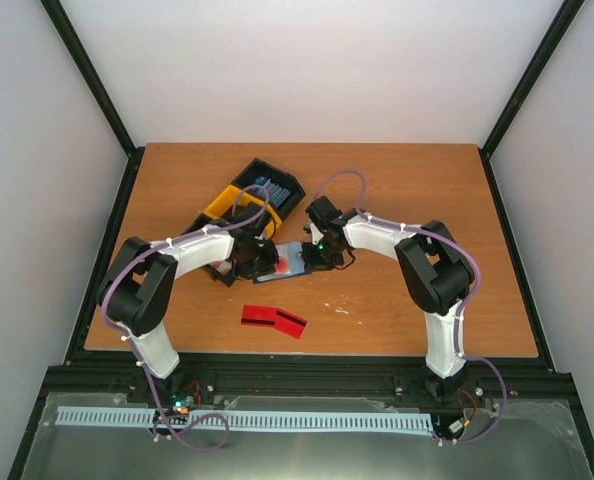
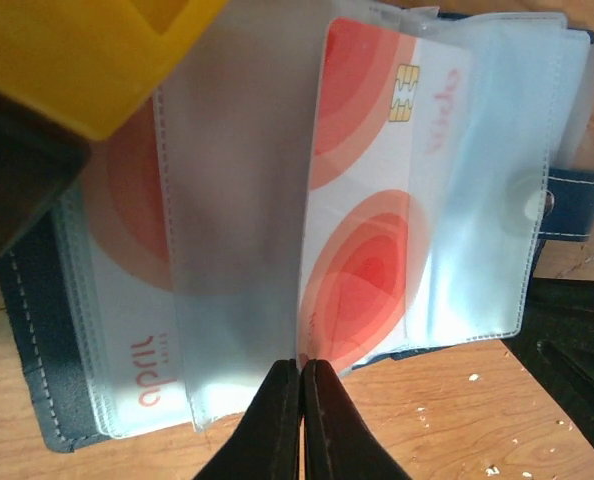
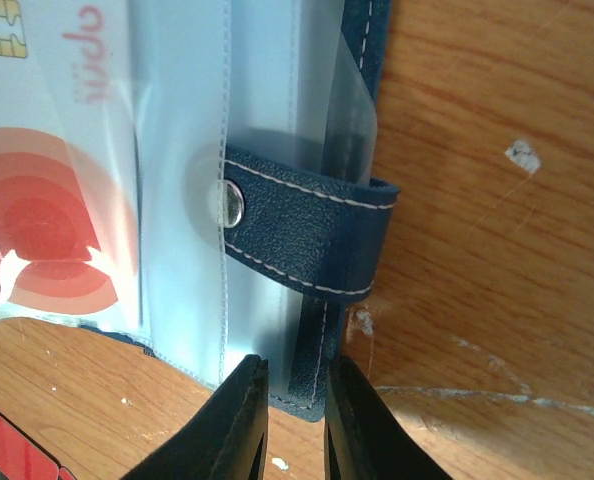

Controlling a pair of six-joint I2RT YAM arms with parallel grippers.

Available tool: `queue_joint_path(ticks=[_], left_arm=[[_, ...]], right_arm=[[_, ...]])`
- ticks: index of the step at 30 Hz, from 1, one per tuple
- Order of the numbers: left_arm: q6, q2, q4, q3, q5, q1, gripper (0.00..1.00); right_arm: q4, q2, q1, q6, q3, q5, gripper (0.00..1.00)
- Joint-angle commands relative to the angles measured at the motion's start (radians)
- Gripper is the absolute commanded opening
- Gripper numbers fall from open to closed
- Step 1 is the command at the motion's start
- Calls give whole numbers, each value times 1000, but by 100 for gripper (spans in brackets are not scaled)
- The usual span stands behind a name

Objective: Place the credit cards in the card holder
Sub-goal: Insert the credit card into the card holder.

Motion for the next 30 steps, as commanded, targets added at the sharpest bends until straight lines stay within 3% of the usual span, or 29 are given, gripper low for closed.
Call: queue_joint_path(ticks=[1, 14, 18, 25, 30], left_arm=[[-44, -24, 3, -26, -89, -6, 1], [-70, -46, -17, -60, -128, -3, 1], [-40, -26, 45, -54, -43, -4, 1], [20, -4, 95, -34, 71, -5, 18], [38, -10, 29, 0, 23, -5, 30]], right_arm=[[-15, 48, 12, 0, -29, 62, 18], [-9, 38, 12, -1, -40, 57, 18], [-6, 38, 12, -4, -38, 49, 18], [-7, 36, 12, -6, -39, 50, 18], [-7, 37, 12, -6, -34, 53, 18]])
